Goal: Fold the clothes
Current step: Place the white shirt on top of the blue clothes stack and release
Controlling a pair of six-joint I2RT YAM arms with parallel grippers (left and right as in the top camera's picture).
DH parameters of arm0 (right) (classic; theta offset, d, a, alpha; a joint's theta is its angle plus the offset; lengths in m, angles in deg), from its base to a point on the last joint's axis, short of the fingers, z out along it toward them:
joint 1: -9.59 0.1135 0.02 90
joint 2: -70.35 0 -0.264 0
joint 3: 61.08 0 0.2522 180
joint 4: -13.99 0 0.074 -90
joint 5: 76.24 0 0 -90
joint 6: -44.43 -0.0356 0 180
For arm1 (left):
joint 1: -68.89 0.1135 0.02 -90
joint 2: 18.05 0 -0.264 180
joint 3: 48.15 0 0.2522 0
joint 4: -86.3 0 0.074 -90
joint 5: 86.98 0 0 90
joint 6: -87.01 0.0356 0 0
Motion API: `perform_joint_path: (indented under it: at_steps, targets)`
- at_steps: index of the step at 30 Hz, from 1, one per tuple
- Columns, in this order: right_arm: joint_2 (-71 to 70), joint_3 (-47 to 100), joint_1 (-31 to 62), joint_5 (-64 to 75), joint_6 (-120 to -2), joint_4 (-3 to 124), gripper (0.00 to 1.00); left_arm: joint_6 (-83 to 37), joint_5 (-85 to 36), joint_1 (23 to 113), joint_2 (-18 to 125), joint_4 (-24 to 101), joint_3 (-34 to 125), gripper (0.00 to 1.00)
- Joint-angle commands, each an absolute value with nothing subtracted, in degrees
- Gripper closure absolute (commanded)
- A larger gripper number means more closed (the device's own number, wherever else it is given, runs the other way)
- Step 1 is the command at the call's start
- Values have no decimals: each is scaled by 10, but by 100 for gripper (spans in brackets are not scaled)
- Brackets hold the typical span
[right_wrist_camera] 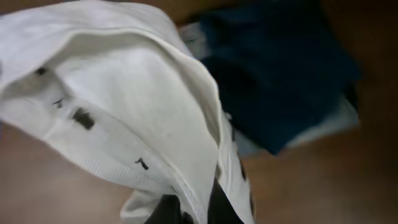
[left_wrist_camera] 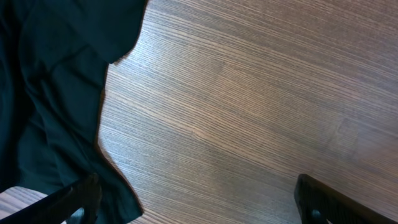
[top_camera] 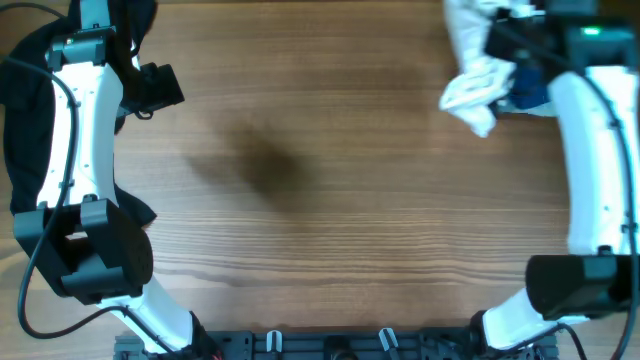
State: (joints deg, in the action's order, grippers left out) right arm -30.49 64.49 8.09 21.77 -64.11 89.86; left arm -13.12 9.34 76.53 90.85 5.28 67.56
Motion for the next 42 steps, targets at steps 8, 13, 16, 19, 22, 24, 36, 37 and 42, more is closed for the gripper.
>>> perform_joint_path:
  at_steps: [8, 13, 16, 19, 22, 24, 36, 37, 42]
  targets:
    - [-294, 655, -25, 344, -1161, 845, 96, -124, 99, 769, 915, 53, 679, 0]
    - [-367, 655, -25, 343, -1160, 740, 96, -124, 99, 769, 915, 55, 679, 0]
    - [-407, 655, -25, 338, -1140, 710, 96, -124, 99, 769, 915, 61, 679, 0]
    - [-436, 655, -25, 330, -1110, 688, 96, -125, 99, 769, 915, 73, 679, 0]
    - [-464, 655, -25, 300, -1061, 637, 96, -125, 99, 769, 915, 77, 679, 0]
    - [-490, 655, -20, 271, -1033, 583, 96, -125, 99, 769, 915, 83, 679, 0]
    - [-568, 656, 38, 243, -781, 454, 0, -129, 99, 769, 915, 98, 679, 0]
    - [-543, 656, 37, 244, -747, 470, 0, -129, 99, 769, 915, 98, 679, 0]
    - [-452, 656, 32, 242, -547, 509, 0, -129, 99, 769, 915, 98, 679, 0]
